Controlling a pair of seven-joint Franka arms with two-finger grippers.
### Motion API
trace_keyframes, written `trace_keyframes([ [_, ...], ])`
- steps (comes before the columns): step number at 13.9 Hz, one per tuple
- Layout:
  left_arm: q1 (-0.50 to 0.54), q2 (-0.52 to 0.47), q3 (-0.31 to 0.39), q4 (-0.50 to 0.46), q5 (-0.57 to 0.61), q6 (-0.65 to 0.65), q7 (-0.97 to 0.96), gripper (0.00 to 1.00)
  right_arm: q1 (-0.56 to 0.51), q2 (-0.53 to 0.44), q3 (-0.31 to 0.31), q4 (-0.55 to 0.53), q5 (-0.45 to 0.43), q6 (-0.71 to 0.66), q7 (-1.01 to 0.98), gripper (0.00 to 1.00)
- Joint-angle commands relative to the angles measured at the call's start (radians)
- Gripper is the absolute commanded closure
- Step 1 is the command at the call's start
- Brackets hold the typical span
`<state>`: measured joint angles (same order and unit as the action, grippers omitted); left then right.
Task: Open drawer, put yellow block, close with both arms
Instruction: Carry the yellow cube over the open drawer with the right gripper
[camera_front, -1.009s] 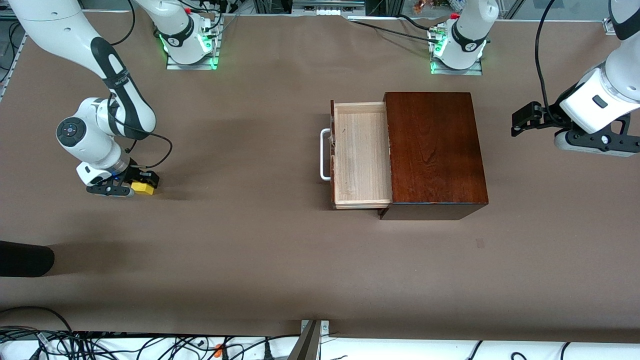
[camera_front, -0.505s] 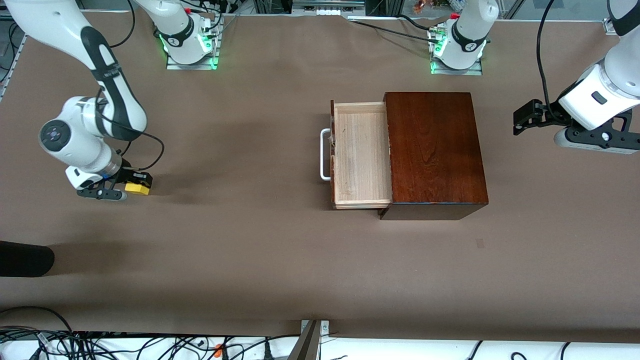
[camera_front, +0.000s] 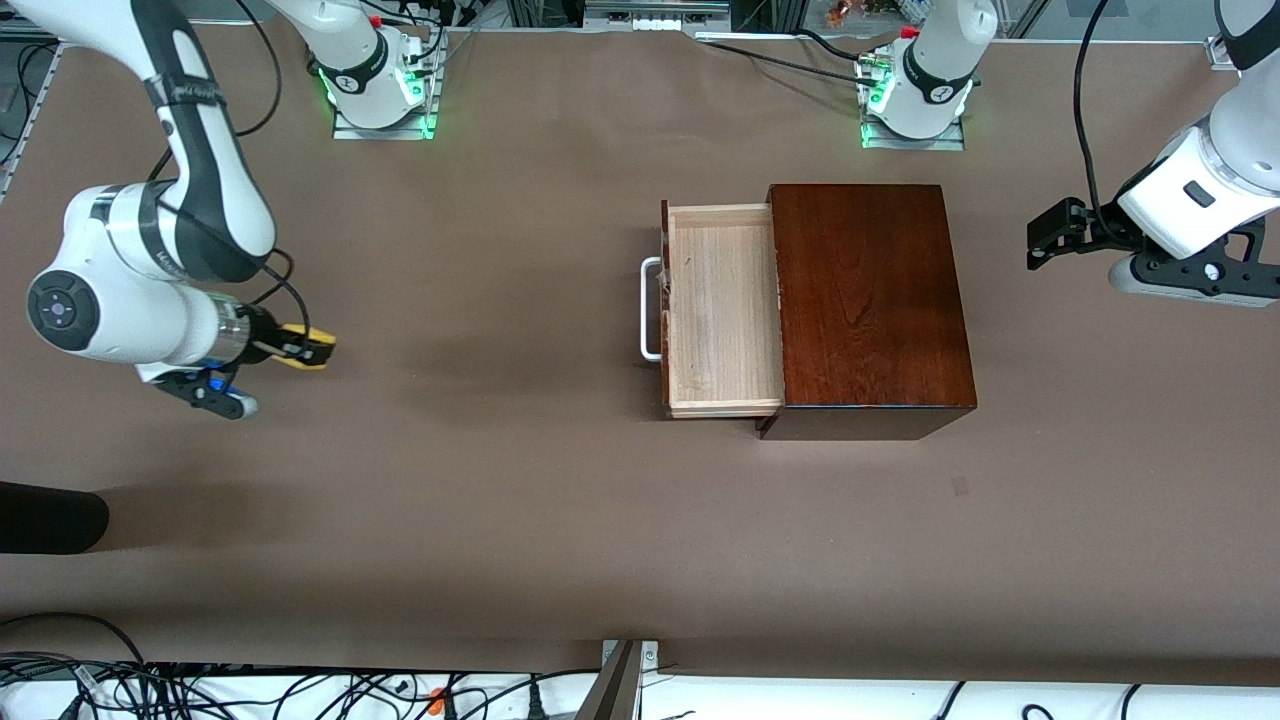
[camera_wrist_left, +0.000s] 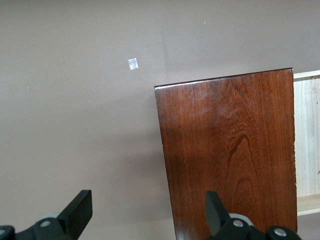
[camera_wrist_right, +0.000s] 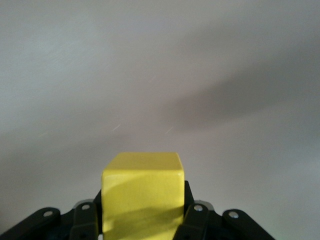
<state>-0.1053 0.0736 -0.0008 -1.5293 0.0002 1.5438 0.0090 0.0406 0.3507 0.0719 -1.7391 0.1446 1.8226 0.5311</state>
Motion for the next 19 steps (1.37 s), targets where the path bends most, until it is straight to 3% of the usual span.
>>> trace_keyframes([
  [1, -0.002, -0.02, -0.004, -0.018, 0.023, 0.001, 0.008, 0.0, 0.094, 0.013, 0.016, 0.116, 0.102, -0.097, 0.285, 0.91],
  [3, -0.004, -0.02, -0.004, -0.018, 0.023, 0.001, 0.006, 0.0, 0.168, 0.014, 0.017, 0.147, 0.179, -0.091, 0.528, 0.9],
  [10, -0.005, -0.018, -0.004, -0.015, 0.021, 0.001, 0.003, 0.0, 0.511, 0.016, 0.017, 0.202, 0.188, 0.061, 1.157, 0.9],
  [13, -0.005, -0.018, -0.004, -0.015, 0.02, 0.001, 0.003, 0.0, 0.664, 0.054, 0.014, 0.205, 0.171, 0.196, 1.435, 0.9],
  [19, -0.005, -0.018, -0.004, -0.014, 0.018, 0.001, 0.003, 0.0, 0.818, 0.194, 0.012, 0.288, 0.044, 0.359, 1.765, 0.9],
])
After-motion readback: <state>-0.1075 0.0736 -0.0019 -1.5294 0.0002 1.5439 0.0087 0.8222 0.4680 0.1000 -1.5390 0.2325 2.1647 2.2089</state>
